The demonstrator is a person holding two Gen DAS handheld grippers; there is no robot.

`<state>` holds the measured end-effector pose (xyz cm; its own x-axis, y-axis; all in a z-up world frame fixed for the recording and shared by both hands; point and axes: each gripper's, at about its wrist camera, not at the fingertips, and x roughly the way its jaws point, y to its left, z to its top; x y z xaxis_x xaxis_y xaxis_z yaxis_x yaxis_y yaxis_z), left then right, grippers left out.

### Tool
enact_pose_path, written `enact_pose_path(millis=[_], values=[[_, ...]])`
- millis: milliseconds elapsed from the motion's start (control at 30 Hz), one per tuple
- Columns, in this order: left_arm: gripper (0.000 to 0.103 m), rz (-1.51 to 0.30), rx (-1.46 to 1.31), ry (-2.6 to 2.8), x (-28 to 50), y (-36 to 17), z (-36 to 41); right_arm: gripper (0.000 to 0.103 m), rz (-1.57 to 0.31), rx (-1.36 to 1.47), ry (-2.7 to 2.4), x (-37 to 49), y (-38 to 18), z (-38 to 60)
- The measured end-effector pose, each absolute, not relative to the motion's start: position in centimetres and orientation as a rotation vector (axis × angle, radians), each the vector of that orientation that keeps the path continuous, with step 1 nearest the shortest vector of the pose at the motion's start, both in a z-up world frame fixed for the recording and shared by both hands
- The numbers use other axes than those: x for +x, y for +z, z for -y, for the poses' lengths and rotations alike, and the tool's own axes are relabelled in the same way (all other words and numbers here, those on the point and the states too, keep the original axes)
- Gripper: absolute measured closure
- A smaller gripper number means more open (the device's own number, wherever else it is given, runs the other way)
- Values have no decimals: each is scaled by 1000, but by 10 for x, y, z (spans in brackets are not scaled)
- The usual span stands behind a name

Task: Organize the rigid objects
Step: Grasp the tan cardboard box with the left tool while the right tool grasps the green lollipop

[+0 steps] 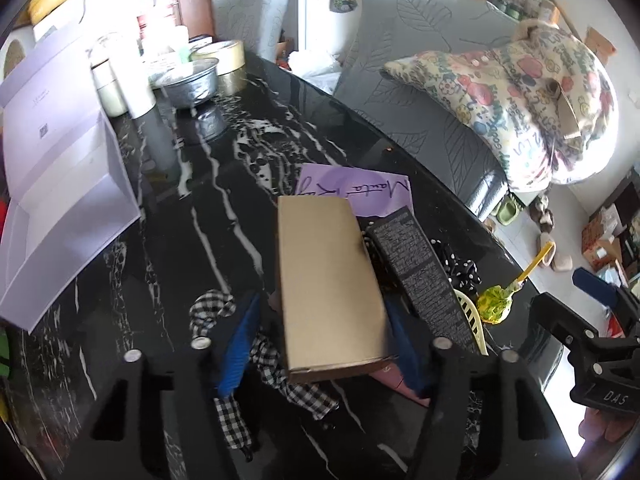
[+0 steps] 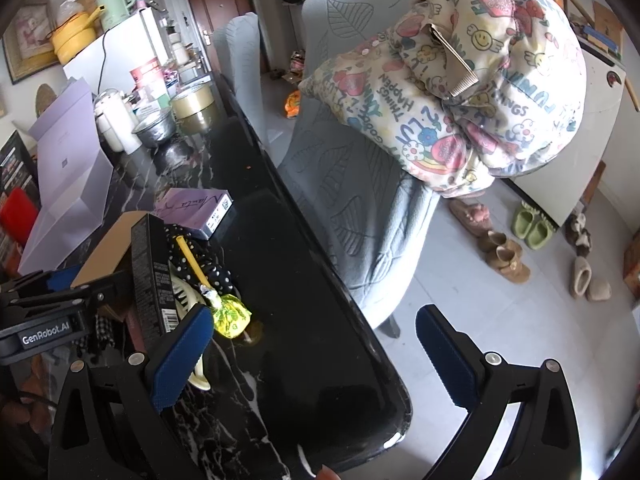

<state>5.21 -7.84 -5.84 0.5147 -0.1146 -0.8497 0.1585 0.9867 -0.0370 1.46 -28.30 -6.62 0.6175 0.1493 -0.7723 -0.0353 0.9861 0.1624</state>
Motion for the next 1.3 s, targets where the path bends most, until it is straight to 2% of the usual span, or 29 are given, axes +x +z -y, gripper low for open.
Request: enact_pose_path(millis=[200, 267, 400, 600, 667, 767, 867, 1300], values=[[47, -1049, 45, -191, 63, -64, 80, 2, -893, 155, 152, 16, -69, 281], [47, -1052, 42, -198, 67, -66, 80, 6, -900, 161, 170, 17, -72, 279], [57, -1034, 24, -209, 70, -65, 79, 13, -919, 171, 217, 21, -78, 272], [59, -1003, 17, -212, 65, -59, 78, 31, -925, 142, 304, 26, -83, 257], [59, -998, 14, -218, 64, -56, 77, 42, -916, 158, 333, 27, -83, 254], [59, -982, 11, -221, 63, -51, 74, 53, -912, 166, 346, 30, -81, 252], [59, -979, 32, -210, 65, -51, 73, 59, -912, 154, 337, 30, -81, 250], [57, -1068, 85, -221, 88, -72, 82, 62, -908, 111, 327, 29, -86, 247]])
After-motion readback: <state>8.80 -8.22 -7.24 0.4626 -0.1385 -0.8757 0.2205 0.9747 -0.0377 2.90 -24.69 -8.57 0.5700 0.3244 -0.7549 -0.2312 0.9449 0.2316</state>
